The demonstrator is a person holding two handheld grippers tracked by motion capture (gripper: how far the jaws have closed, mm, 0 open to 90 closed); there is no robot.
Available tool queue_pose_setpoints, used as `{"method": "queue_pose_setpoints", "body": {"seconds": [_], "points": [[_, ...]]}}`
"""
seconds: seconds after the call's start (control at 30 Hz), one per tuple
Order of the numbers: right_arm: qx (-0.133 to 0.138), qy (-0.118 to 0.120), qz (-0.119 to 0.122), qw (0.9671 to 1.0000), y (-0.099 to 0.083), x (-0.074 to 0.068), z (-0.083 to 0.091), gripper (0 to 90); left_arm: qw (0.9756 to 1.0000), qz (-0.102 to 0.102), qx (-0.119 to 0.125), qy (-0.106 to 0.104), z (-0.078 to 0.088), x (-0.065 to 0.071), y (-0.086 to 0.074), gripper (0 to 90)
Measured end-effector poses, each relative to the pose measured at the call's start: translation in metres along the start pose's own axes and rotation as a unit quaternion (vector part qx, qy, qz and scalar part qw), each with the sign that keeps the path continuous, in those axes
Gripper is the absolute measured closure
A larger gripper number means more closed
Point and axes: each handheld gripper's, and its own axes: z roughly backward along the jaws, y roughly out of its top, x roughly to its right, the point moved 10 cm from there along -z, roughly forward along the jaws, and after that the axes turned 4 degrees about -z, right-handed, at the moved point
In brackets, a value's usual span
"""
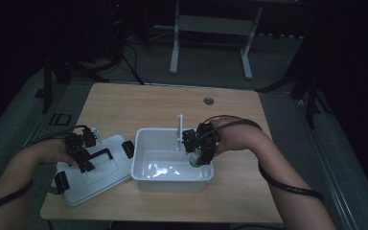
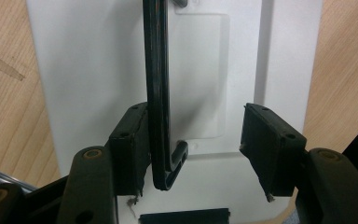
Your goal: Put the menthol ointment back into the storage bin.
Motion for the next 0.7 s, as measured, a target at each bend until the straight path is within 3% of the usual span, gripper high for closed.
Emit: {"method": "queue_pose_setpoints", "body": {"seconds": [0.7], "points": [[-0.018,0.031,-0.024,0.9991,0.0,0.002,-0.066,50.2,1.0,-0.002,0.001,-0.002,-0.002,0.001,0.0,43.2]]}}
